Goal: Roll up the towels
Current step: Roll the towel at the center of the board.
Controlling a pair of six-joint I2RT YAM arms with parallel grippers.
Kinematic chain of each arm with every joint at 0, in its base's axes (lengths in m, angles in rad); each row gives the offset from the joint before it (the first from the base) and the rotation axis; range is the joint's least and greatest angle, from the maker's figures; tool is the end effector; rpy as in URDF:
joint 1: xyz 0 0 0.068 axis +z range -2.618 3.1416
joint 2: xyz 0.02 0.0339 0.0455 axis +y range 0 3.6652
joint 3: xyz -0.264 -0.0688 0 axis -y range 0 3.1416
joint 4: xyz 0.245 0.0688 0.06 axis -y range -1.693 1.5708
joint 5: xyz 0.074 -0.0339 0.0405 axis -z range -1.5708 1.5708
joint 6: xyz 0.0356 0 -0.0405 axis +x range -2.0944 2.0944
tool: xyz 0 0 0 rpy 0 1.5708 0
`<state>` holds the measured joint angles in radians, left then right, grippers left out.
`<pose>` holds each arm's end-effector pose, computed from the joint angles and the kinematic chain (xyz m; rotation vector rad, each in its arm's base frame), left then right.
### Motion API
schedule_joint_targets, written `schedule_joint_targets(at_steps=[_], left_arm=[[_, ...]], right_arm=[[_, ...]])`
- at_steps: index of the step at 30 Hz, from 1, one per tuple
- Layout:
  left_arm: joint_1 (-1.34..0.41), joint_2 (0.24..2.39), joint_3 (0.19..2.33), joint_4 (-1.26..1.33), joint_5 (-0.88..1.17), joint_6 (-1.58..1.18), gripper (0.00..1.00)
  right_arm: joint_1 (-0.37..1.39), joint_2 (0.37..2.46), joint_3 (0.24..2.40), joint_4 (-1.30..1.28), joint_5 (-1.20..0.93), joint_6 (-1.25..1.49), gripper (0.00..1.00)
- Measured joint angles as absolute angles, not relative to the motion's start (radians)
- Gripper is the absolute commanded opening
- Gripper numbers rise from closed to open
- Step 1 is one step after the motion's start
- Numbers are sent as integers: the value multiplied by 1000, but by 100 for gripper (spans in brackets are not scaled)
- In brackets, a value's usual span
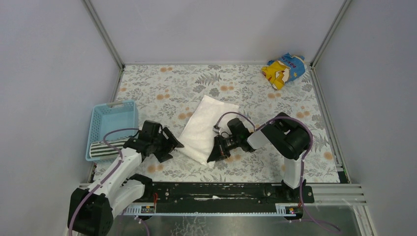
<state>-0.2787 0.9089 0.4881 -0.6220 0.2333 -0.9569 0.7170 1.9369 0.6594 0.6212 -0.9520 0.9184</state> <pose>0.1521 -0.0521 0.1826 -0.8358 2.6324 -0.6959 0.2205 0.2307 0.0851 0.3730 -2.5065 -1.7478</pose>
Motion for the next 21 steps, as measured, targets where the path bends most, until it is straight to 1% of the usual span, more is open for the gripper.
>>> schedule_joint_targets(at_steps=[7,13,16,21], left_arm=[[-279,1000,481,-528,235,-972,68],[-279,1045,451,-465,200,-994,66],[-279,1072,450,-456,167,-1000,65],[-279,1118,450,-428,149,-1013,62]], right_arm=[[717,1937,676,583,-952,908,11],[717,1923,721,468,-938,854,19],[717,1899,748,384,-903,806,26],[717,1811,795,212,-793,702,41]])
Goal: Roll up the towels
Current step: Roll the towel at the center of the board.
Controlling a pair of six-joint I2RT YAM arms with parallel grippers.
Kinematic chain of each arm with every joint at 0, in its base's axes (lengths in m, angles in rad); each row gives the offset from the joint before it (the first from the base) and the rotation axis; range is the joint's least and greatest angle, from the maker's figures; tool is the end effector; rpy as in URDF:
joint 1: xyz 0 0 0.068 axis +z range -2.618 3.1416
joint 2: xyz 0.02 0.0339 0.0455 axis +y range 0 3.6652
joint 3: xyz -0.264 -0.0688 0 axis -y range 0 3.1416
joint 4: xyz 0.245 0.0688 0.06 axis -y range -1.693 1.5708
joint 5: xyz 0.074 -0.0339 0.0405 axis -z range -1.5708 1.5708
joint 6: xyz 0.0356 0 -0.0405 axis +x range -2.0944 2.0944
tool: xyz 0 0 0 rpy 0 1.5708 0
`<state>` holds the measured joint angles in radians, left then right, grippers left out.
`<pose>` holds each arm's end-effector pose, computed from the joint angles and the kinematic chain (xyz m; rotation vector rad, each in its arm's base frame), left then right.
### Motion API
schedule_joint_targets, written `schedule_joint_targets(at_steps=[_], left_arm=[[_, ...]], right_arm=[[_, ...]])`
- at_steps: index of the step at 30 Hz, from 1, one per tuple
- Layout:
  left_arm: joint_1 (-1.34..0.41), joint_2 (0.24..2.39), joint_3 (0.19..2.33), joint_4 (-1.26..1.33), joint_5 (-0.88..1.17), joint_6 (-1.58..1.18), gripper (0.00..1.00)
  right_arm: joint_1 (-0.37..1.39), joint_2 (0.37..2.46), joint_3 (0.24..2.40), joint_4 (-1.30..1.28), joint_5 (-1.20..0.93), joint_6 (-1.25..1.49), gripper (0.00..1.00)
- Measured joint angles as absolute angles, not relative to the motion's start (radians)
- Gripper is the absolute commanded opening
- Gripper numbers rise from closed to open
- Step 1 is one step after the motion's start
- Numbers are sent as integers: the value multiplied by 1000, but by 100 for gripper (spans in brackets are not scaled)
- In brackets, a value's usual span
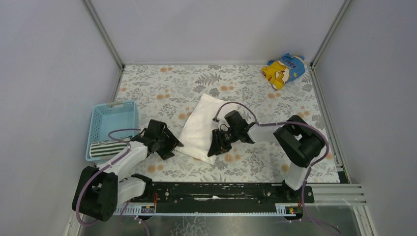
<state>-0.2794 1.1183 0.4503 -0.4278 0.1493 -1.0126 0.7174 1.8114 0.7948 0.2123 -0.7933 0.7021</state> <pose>0.1754 -0.0558 0.1492 -0.9544 2.6268 -0.5741 0.2331 0.2371 0.1218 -0.4661 2.6369 1.5326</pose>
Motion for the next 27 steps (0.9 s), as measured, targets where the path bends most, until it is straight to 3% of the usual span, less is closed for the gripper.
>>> schedule_joint_targets(at_steps=[5,14,27], left_arm=[[-280,1163,464,-392,150,-1014,62],[-287,1226,500,-373,150,-1013,62],[-297,1245,511,-361,150,-1012,63]], right_arm=[[737,1718,868,27,-641,568,51],[957,1536,972,-175,-317,312,54],[1072,1691,1046,-175,-251,132,55]])
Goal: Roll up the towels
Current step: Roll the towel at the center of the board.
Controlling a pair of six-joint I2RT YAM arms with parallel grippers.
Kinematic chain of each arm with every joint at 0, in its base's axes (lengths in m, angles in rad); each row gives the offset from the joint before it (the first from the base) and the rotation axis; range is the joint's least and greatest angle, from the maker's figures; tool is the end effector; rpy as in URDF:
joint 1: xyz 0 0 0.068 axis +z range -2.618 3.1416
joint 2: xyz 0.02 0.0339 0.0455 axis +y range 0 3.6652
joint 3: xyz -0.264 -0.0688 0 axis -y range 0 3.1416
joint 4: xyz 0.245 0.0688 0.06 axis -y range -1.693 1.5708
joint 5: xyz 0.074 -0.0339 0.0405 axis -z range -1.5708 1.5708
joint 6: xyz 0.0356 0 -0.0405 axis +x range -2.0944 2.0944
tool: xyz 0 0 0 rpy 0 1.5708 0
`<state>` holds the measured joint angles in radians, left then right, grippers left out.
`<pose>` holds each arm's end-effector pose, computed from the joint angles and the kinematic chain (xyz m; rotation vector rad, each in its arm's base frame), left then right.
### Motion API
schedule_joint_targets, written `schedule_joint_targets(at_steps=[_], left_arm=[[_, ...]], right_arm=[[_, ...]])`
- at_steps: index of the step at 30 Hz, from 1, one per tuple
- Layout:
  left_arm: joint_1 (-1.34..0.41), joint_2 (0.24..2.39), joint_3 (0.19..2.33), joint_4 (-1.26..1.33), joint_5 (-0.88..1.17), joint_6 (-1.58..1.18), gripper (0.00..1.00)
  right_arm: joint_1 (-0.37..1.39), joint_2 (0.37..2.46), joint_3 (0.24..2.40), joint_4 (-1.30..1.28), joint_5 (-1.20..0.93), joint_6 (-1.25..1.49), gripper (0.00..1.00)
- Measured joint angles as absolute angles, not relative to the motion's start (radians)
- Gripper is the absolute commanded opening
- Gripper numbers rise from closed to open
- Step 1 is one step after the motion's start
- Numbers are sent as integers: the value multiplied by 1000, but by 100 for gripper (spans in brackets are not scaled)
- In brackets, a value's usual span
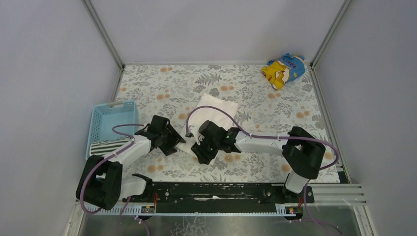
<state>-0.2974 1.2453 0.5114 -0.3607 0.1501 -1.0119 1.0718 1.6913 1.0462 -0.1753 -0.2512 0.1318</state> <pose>0.1971 -0.0660 0.1470 -0.9300 2.6375 -0.5800 0.1633 0.3182 0.1969 -1.2603 2.2028 0.8290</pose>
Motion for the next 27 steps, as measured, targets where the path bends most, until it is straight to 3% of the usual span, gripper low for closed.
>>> schedule_joint_targets(at_steps=[27], left_arm=[[-304,1338,583,-357,146,-988,63]], right_arm=[[1183,1744,1041,-199,146,26,60]])
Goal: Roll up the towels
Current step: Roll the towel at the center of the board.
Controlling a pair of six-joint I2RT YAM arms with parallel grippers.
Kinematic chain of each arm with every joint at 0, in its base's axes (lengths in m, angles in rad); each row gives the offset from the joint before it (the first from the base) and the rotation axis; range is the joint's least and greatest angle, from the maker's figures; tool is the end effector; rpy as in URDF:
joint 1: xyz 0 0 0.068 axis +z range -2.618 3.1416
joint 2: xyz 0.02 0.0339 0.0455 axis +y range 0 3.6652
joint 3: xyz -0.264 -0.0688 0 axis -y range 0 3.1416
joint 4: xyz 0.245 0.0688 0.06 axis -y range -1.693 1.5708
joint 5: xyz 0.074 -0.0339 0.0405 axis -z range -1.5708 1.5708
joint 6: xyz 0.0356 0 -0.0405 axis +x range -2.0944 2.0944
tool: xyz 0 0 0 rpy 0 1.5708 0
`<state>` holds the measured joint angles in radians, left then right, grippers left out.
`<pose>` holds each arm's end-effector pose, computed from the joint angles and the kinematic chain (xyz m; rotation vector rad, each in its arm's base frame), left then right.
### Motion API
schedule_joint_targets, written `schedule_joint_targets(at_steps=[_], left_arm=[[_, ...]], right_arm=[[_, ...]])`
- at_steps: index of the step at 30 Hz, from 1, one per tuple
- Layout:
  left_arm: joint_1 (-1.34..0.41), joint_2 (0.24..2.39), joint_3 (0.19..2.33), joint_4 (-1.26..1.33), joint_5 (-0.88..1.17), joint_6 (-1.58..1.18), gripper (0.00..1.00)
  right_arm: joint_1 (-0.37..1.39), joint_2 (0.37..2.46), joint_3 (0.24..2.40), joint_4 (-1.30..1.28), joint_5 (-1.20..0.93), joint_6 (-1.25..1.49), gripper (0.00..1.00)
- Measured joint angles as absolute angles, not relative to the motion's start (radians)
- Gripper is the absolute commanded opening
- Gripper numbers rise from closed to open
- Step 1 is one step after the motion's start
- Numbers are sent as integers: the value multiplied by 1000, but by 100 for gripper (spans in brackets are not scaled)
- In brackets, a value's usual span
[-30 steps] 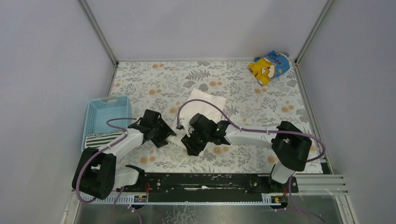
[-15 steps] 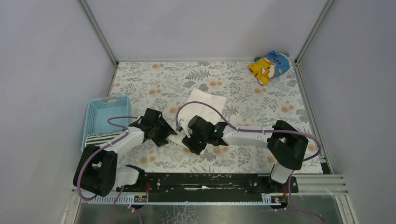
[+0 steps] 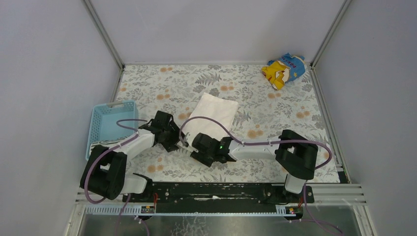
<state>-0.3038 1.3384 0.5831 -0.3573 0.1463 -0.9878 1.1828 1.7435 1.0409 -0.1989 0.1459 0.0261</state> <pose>0.2151 -0.0729 0.1482 -0.8969 2.6626 -0.5587 0.1406 0.3302 0.1754 -1.3081 2.1195 0.3423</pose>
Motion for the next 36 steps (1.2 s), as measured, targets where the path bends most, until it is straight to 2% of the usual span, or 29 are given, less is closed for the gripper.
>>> schedule_joint_targets(at_steps=[5,8,13,17,19,25,36], left_arm=[[-307,1373,610,-358,146,-984,63],[-307,1397,628,-358,145,-981,63],[-307,1435,664,-357,141,-974,63],[-307,1440,675,-356,134,-973,63],[-307,1435,675,-357,131,-973,66],[-264,1375,674,-414,60,-951,79],[-218,1160,720,-553,7,-917,91]], right_arm=[[1234,1796,1063,-211,285,25,60],[1257,1830,1091,-236,343,26,55],[1274,1880,1145,-289,429,25,32],[1277,1886,1156,-302,442,25,8],[1275,1884,1158,-305,426,20,0],[1217,1855,1158,-305,266,13,0],[957,1813,1101,-189,-331,131,0]])
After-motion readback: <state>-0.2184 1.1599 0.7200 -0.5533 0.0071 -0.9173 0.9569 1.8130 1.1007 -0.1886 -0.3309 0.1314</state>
